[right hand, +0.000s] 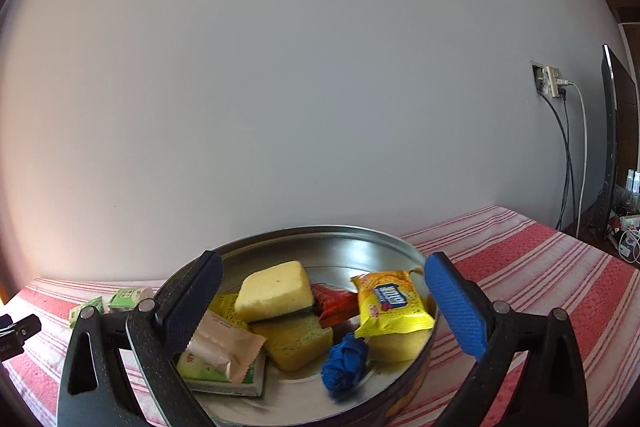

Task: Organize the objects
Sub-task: 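Withdraw both open tools from the tin toward the two green tissue packs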

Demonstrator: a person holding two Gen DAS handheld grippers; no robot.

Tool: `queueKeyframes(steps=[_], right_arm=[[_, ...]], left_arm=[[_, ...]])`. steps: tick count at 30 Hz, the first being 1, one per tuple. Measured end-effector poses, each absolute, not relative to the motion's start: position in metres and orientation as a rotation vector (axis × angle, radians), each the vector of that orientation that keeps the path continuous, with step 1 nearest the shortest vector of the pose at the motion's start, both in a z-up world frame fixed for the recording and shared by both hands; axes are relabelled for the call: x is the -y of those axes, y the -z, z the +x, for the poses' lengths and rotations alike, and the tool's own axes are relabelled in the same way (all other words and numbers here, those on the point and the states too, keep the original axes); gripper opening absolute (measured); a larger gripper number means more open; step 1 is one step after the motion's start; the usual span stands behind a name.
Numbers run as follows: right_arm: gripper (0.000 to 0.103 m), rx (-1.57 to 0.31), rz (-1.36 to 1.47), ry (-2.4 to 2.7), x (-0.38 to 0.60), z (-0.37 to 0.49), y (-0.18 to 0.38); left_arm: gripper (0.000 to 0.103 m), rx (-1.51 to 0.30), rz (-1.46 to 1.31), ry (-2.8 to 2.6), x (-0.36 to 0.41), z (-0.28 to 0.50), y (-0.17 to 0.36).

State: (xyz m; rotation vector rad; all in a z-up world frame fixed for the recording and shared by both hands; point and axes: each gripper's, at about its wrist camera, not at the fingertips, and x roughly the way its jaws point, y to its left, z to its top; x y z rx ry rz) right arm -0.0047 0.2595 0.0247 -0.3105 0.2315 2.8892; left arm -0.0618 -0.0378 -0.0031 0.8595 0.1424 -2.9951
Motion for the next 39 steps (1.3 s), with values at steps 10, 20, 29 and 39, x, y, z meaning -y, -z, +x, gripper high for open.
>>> queueKeyframes(steps=[10,20,29,39], right_arm=[[0.102,-0.105,-0.454,-3.017,-0.178,-0.032,-0.025],[0.102,-0.130,-0.536,-3.048,-0.139,-0.079,-0.031],[0.102,-0.106,-0.586,-3.091,-0.108,-0.113,-0.031],[0.102,-0.120,-0.678,-3.083,-0.085,-0.145,-0.017]], left_arm=[[0.102,0.051,1.037,3.016,0.033,-0.126,0.015],[0.102,0.252,1.125,3.041,0.016,-0.171,0.023],[0.101,0.270,1.372,3.022,0.006,-0.198,0.039],[0.082,0.112,1.480,2.958,0.024,-0.215,0.045]])
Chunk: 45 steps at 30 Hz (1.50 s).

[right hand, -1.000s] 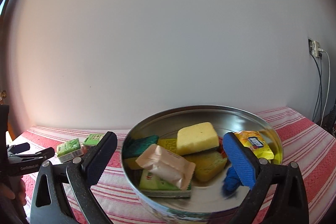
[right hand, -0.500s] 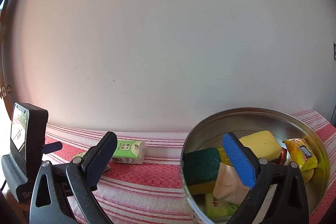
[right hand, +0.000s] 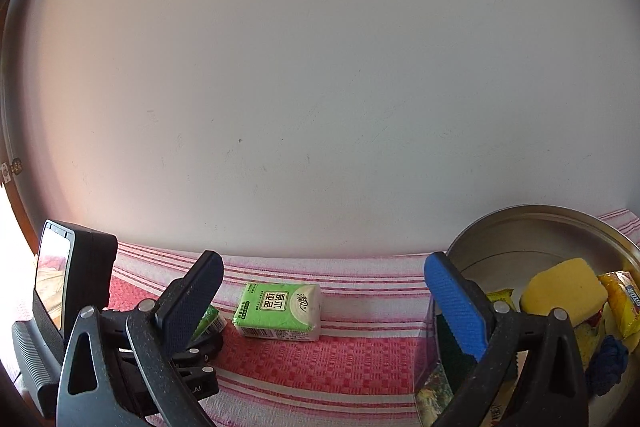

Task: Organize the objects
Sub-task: 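Withdraw both open tools from the tin toward the two green tissue packs, then grasp the large green tissue pack with the left tool while the right tool grasps the small green pack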

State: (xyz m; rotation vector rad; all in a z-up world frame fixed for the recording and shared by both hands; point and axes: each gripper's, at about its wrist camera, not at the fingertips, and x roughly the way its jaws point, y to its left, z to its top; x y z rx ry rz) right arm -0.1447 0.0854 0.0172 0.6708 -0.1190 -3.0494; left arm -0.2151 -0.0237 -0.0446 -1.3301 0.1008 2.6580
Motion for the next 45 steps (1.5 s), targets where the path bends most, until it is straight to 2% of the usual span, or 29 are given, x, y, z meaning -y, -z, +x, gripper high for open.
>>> queueKeyframes(steps=[8,16,21,24,30,32,35,36,37,43,45], right_arm=[[0.102,0.035,0.992,3.005,-0.061,-0.193,0.010],[0.102,-0.054,1.162,2.918,-0.040,-0.225,0.025],[0.102,0.024,1.289,2.856,-0.046,-0.235,0.035],[0.102,0.153,1.354,2.801,-0.058,-0.241,0.043],[0.101,0.128,1.369,2.818,-0.055,-0.238,0.041],[0.097,0.111,1.371,2.830,-0.055,-0.236,0.039],[0.085,0.101,1.365,2.819,-0.056,-0.234,0.036],[0.073,0.086,1.370,2.830,-0.058,-0.234,0.035],[0.071,0.080,1.369,2.828,-0.059,-0.234,0.035],[0.070,0.070,1.350,2.839,-0.058,-0.230,0.034],[0.070,0.053,1.345,2.846,-0.057,-0.228,0.034]], left_arm=[[0.076,-0.039,-1.361,-2.739,0.038,-0.222,0.036],[0.076,-0.017,-1.387,-2.792,0.041,-0.226,0.031],[0.075,0.009,-1.402,-2.814,0.045,-0.230,0.026],[0.076,-0.005,-1.405,-2.834,0.043,-0.234,0.025],[0.078,-0.050,-1.406,-2.857,0.035,-0.234,0.022],[0.078,-0.030,-1.408,-2.850,0.034,-0.235,0.022],[0.077,0.015,-1.409,-2.835,0.031,-0.236,0.029],[0.077,0.022,-1.408,-2.832,0.031,-0.237,0.029],[0.076,0.022,-1.406,-2.832,0.030,-0.237,0.029],[0.055,-0.006,-1.371,-2.815,0.021,-0.238,0.025],[0.053,0.023,-1.374,-2.827,0.024,-0.238,0.024]])
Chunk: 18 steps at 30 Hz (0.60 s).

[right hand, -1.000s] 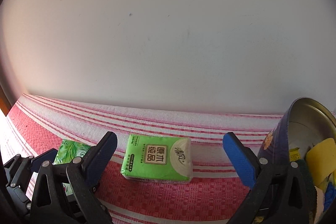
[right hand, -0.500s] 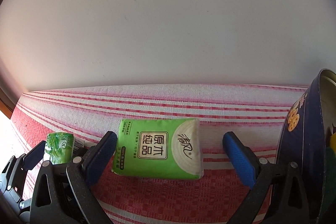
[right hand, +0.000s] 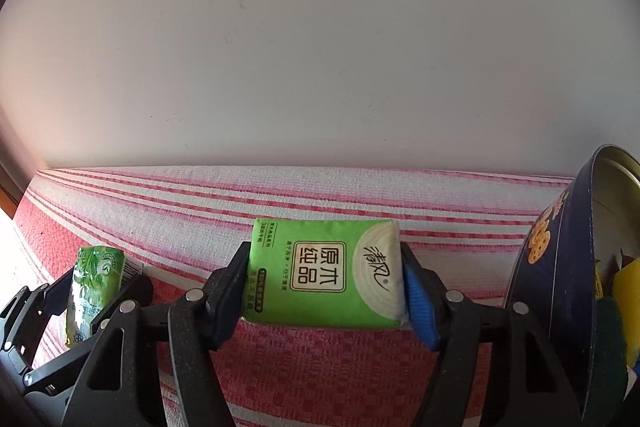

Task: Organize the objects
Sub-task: 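Lift both green tissue packs and carry them over the tin with both tools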

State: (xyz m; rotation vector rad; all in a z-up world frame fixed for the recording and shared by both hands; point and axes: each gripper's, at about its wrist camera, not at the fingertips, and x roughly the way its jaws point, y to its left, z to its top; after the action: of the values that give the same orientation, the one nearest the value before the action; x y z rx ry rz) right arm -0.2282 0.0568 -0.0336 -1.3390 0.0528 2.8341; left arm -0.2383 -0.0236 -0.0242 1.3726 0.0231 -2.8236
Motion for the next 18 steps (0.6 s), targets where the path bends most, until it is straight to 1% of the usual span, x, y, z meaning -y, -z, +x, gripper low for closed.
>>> queueKeyframes(steps=[8,13,14,18], right_arm=[[0.070,-0.076,-1.325,-2.819,-0.056,-0.224,0.031],[0.070,-0.045,-1.337,-2.809,-0.047,-0.217,0.029],[0.070,-0.040,-1.338,-2.809,-0.045,-0.215,0.028],[0.070,-0.026,-1.333,-2.815,-0.037,-0.207,0.026]], left_arm=[[0.053,-0.070,1.355,2.792,0.025,-0.243,0.022],[0.053,-0.054,1.353,2.785,0.024,-0.241,0.025],[0.053,-0.050,1.355,2.789,0.037,-0.247,0.032],[0.053,-0.057,1.354,2.787,0.026,-0.242,0.029]])
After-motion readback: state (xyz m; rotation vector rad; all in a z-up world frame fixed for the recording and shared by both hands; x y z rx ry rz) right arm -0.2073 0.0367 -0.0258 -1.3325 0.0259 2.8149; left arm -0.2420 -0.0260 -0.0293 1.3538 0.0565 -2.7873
